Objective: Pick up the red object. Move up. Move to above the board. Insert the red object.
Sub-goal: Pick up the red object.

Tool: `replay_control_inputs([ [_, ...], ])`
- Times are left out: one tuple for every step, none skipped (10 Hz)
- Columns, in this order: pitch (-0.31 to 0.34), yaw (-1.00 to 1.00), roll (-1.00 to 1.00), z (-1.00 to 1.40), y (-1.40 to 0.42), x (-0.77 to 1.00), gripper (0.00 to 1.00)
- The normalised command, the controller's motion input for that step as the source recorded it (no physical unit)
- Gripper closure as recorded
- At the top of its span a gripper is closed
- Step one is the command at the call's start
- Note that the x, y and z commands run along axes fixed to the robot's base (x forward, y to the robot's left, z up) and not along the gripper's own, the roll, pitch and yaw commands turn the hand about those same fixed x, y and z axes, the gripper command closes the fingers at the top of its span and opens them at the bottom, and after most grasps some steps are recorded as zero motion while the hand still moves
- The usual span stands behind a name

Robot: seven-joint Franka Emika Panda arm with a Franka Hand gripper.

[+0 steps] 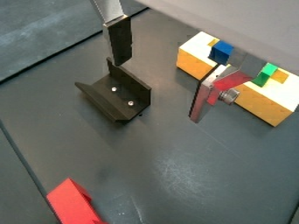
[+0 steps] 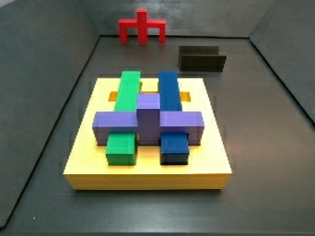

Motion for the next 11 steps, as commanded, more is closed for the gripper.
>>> replay_control_inputs([
  [0.0, 0.0, 0.0, -0.15, 0.15, -0.03, 0.0],
  [0.0, 0.0, -0.01, -0.28, 0.59, 0.0, 0.0],
  [-0.024, 0.0, -0.1, -0.32, 0.97, -0.27, 0.0],
  [0.0, 0.0, -0.03, -0.33, 1.0, -0.21, 0.0],
  [0.016, 0.0, 0.0, -0.39, 1.0, -0.19, 0.0],
  [0.02, 0.0, 0.0, -0.44, 1.0, -0.23, 0.0],
  [-0.004, 0.0, 0.0, -0.58, 1.0, -0.39, 0.0],
  [0.0, 0.0, 0.0, -0.57, 1.0, -0.3, 0.0],
  [0.0, 0.0, 0.01, -0.54, 0.95, -0.25, 0.0],
  [0.0, 0.0, 0.01, -0.52, 0.89, -0.21, 0.0],
  [0.0, 0.0, 0.0, -0.36, 0.7, 0.0, 0.0],
])
